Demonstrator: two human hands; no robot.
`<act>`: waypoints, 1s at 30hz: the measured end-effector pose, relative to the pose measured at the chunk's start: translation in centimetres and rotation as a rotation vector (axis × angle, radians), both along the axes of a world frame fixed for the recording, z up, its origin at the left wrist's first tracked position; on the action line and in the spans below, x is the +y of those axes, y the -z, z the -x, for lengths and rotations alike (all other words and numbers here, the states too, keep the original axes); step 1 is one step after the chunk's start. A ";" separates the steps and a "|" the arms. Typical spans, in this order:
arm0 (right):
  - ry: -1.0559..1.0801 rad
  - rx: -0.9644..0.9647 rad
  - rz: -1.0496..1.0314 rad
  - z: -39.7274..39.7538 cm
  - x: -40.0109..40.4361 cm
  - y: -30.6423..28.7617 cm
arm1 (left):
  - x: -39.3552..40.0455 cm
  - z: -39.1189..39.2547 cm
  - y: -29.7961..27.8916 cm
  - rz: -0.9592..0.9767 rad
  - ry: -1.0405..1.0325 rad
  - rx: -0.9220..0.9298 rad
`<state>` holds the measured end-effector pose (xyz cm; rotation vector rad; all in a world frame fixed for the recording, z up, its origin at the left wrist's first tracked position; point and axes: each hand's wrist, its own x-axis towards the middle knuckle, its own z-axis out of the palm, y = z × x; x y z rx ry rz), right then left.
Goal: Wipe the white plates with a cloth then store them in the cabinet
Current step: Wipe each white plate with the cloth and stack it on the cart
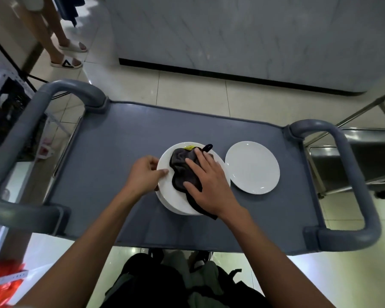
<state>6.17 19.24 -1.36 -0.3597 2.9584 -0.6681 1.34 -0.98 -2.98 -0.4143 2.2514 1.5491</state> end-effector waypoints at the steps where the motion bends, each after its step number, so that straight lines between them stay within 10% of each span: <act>1: -0.033 0.002 0.007 -0.2 0.5 0.0 | 0.0 -0.1 -0.1 -0.033 -0.012 -0.016; 16: 0.179 0.076 0.165 -0.6 -3.2 0.7 | -1.2 -0.6 -2.1 -0.385 0.095 -0.217; 22: 0.066 -0.181 0.409 -2.0 -2.3 -1.4 | -2.1 -1.3 -2.0 -0.341 0.060 -0.184; 30: -0.363 -0.039 -0.094 -1.4 2.0 -2.0 | -2.1 -2.2 -2.1 -0.366 0.029 -0.152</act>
